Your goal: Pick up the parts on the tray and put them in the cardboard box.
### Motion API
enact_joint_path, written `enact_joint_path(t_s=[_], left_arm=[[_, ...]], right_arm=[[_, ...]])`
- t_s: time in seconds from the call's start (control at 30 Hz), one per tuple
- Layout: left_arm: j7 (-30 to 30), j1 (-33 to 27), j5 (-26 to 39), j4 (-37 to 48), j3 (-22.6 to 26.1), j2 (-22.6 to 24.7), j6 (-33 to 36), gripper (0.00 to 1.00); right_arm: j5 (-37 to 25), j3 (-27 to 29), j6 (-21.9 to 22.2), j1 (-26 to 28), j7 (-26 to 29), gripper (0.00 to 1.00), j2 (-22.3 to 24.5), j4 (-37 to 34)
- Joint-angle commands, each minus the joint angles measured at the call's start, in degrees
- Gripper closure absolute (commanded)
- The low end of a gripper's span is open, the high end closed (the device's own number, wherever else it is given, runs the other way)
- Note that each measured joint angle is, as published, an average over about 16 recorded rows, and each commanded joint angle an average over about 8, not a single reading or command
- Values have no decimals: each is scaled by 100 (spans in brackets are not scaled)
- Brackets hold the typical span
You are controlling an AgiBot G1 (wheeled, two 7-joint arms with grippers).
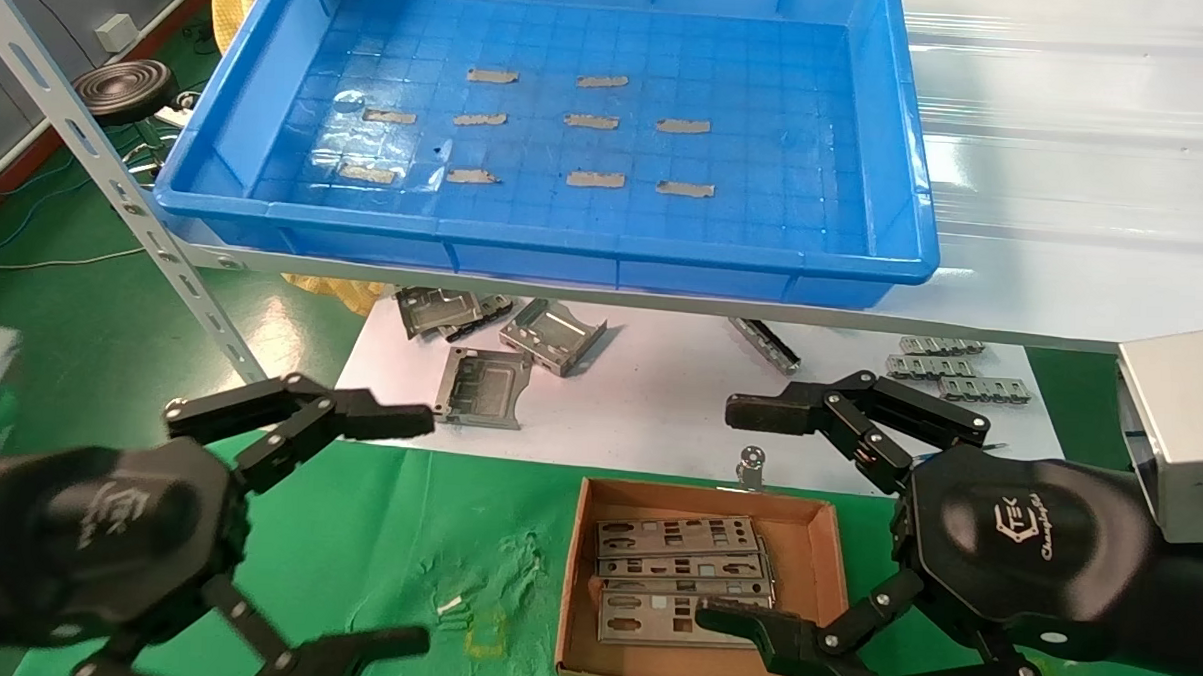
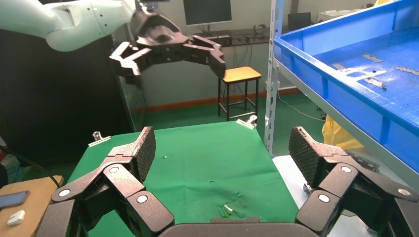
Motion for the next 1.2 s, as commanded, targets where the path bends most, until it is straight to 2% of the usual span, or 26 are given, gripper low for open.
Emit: enact_joint_path(t_s=[0.03,1.2], left_arm=[[-69,58,-32,-148,-92,-101,8,0],[-43,32,-16,-66,-45,-51,0,0]], right_arm=[[0,0,0,0,0,0,0,0],[1,0,1,-1,0,0,0,-1]])
